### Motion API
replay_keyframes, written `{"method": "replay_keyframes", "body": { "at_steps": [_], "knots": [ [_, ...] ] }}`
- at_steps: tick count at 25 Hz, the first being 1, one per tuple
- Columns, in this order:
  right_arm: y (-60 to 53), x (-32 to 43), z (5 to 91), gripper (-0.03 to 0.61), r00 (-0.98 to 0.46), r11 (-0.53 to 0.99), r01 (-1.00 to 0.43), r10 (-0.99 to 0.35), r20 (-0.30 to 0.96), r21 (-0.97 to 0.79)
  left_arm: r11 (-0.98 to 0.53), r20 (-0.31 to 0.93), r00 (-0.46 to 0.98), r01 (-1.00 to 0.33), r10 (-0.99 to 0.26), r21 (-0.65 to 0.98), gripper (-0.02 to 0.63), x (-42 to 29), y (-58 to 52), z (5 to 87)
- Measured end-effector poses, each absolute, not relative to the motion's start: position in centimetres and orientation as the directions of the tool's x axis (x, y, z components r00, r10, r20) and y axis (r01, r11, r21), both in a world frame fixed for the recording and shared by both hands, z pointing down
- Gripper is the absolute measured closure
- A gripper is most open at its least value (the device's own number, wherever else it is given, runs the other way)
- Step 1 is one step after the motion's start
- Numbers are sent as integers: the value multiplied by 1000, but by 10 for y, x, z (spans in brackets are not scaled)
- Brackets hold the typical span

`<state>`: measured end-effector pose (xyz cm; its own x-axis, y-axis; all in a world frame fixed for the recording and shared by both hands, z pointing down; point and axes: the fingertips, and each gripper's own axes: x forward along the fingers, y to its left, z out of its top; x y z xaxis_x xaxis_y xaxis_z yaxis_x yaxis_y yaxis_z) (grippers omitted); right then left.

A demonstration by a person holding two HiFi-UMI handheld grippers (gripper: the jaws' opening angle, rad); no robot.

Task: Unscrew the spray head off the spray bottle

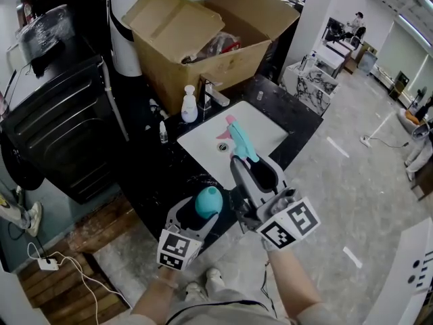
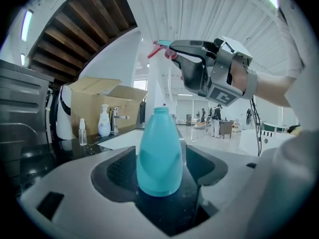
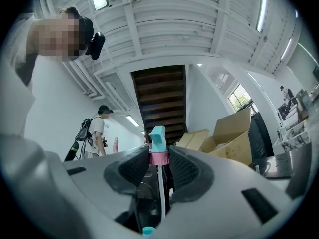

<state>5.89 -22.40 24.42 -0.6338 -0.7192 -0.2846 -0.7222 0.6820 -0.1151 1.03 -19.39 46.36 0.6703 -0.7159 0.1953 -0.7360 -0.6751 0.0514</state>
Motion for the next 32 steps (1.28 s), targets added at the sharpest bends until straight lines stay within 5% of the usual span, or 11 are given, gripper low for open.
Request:
{"method": "replay_keyframes", "body": {
  "at_steps": [8,13,18,32],
  "knots": [
    [-219,72,268,443,-616,651,-751,-752,-237,-112,-658,135,657,-752,-742,42,318,-10,-182,444],
    [-216,84,279,443,-592,621,-776,-777,-212,-109,-578,103,576,-816,-811,6,505,-36,-181,431],
    [-211,91,292,443,-577,601,-792,-795,-188,-112,-517,84,516,-856,-853,6,588,-57,-184,424],
    [-190,104,317,444,-558,571,-817,-818,-141,-79,-415,41,418,-908,-908,59,609,-88,-173,397]
  ]
}}
